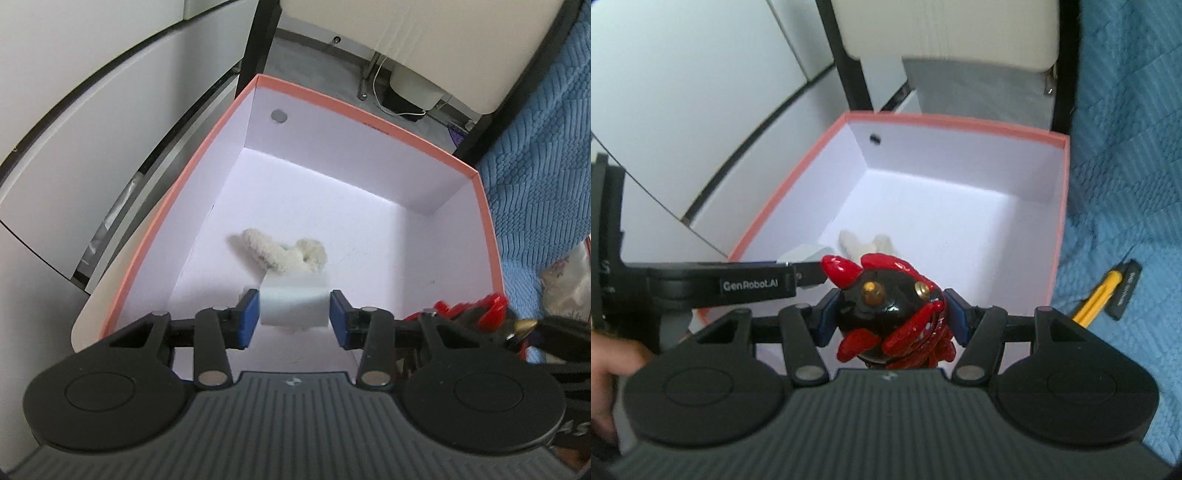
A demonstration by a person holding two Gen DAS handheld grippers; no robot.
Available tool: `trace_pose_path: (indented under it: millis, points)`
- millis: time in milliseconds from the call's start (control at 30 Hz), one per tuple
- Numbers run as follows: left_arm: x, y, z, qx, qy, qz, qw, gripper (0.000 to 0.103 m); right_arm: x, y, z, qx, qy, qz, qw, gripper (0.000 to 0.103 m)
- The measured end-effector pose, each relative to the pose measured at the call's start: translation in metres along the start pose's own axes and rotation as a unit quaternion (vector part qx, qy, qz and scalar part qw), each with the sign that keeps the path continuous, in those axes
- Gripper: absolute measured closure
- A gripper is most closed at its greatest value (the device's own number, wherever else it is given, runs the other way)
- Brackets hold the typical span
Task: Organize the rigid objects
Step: 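Open left tool to drop the charger while right tool releases the figure into box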
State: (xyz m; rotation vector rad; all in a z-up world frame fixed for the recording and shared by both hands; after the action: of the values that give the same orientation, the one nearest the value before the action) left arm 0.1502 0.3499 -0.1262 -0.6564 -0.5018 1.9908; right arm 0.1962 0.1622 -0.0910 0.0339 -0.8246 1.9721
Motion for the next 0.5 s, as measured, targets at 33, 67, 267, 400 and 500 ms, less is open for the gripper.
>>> trace_pose_path:
  millis: [33,67,267,400,500]
  points:
    - [0.001,-0.001,0.0,0.0,-0.001,0.001,1.0,0.057,-0.001,0.002,-0.005,0.009,-0.001,-0.003,1.0,0.041]
    - [0.002,-0.001,-0.001,0.0,-0.003,0.0,1.0,0.057,-0.001,0.004,-0.008,0.015,0.0,-0.004,1.0,0.041]
    - [-0.002,0.001,0.002,-0.006,-0.008,-0.01,0.9999,0.056,-0.005,0.011,-0.018,0.029,0.01,-0.003,1.0,0.041]
    - [-0.009,0.0,0.008,-0.021,-0.008,-0.017,0.9996,0.056,-0.008,0.014,-0.017,0.028,0.003,-0.006,1.0,0.039]
    - [-0.017,-0.002,0.018,-0.038,-0.007,-0.025,0.9989,0.056,-0.011,0.011,-0.014,0.023,-0.01,-0.021,0.999,0.039]
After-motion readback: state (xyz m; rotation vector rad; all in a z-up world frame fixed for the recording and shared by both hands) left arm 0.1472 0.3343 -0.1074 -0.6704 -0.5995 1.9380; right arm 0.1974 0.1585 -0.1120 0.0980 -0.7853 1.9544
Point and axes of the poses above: each gripper's, at about its wrist camera, not at the fingertips, and z roughly against the way its jaws point, x to its left, y to its underside, the point moved 6 cm from there along -z, roughly the way its jaws point, and after that the axes turned 11 degrees about -x, right-handed, at the moved point
